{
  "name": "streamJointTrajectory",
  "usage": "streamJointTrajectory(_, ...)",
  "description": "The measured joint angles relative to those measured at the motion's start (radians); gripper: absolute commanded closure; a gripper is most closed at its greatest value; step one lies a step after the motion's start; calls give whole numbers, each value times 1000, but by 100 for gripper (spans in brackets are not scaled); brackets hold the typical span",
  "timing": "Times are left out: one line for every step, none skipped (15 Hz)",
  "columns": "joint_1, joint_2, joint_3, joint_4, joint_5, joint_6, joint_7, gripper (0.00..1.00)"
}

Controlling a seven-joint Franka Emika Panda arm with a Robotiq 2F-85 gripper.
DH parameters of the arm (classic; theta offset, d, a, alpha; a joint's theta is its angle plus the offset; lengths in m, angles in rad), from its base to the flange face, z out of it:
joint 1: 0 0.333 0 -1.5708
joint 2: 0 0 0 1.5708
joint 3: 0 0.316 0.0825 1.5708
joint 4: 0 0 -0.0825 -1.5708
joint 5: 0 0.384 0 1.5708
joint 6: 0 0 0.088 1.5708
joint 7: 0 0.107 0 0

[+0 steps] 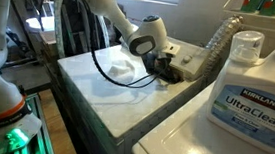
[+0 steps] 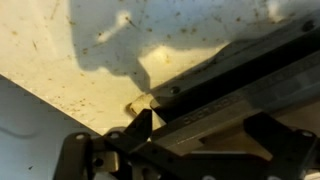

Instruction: Push the grey object into the detergent drawer of the washing machine on the left

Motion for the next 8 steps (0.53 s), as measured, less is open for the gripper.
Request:
streamJointTrajectory(5, 3, -6, 11, 7, -17, 24, 0)
streamJointTrajectory(7, 6, -9, 24, 20, -37, 42, 0)
streamJointTrajectory(7, 8, -10, 34, 34, -54, 56, 0)
streamJointTrajectory(7, 10, -11, 44, 44, -70, 68, 0)
streamJointTrajectory(7, 13, -12, 54, 55, -85, 77, 0)
streamJointTrajectory(6, 14, -13, 60, 65, -96, 80, 0)
streamJointTrajectory(5, 14, -12, 65, 74, -107, 78, 0)
streamJointTrajectory(5, 14, -12, 69, 75, -114, 66, 0)
